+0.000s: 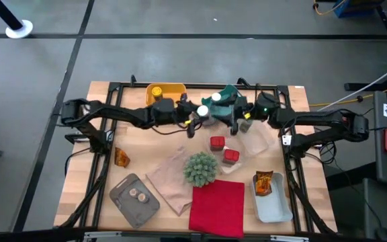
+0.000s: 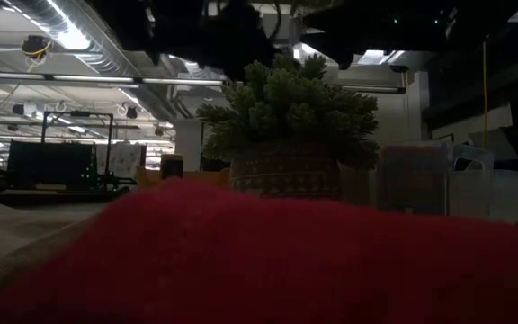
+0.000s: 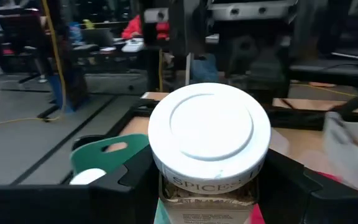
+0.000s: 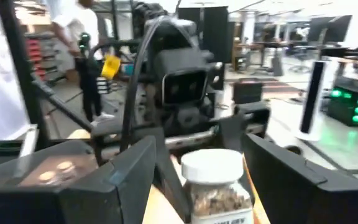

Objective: Sort spices by type
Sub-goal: Put the white seasoning bottle into the green bin

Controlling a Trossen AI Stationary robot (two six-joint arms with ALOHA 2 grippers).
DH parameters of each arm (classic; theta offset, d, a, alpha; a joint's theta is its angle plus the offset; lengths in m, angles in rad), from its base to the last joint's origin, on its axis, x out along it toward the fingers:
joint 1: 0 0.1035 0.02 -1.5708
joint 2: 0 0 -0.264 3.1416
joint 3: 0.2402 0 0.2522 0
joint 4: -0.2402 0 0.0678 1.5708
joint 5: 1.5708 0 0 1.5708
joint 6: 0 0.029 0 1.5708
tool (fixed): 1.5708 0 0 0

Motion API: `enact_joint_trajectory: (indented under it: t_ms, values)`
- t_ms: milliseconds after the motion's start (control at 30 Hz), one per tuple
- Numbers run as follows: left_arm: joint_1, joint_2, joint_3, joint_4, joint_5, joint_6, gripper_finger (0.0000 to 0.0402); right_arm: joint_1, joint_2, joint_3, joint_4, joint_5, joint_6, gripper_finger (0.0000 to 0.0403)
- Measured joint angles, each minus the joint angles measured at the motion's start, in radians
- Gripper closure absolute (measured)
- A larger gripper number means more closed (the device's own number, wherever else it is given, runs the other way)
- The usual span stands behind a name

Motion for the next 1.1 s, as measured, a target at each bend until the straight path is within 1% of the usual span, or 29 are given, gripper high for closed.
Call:
enact_joint_trajectory:
  t_ms: [100,333,400,500,633,700,867,1100]
  values:
    - [0.038,0.068,0.044,0.036,0.002,0.003,0.0204,-0.042,-0.027,0.000,-0.021,0.001,0.002,0.0157]
    - [0.114,0.241,0.187,0.028,0.004,0.022,0.0204,-0.129,-0.069,0.000,-0.089,0.008,-0.018,0.0158]
    - [0.131,0.278,0.218,0.032,0.003,0.020,0.0204,-0.156,-0.072,0.000,-0.120,0.029,-0.029,0.0158]
    - [0.150,0.327,0.249,0.032,0.003,0.006,0.0204,-0.192,-0.071,0.000,-0.198,0.113,-0.058,0.0158]
    - [0.166,0.359,0.259,0.025,0.023,-0.026,0.0204,-0.237,-0.071,0.000,-0.322,0.248,-0.101,0.0158]
    - [0.167,0.359,0.259,0.018,0.027,-0.040,0.0204,-0.261,-0.069,0.000,-0.375,0.287,-0.108,0.0158]
    - [0.170,0.374,0.260,0.002,0.027,-0.031,0.0204,-0.311,-0.030,0.000,-0.453,0.294,-0.099,0.0158]
    - [0.171,0.410,0.260,-0.002,0.027,-0.033,0.0204,-0.319,0.063,0.000,-0.458,0.284,-0.098,0.0158]
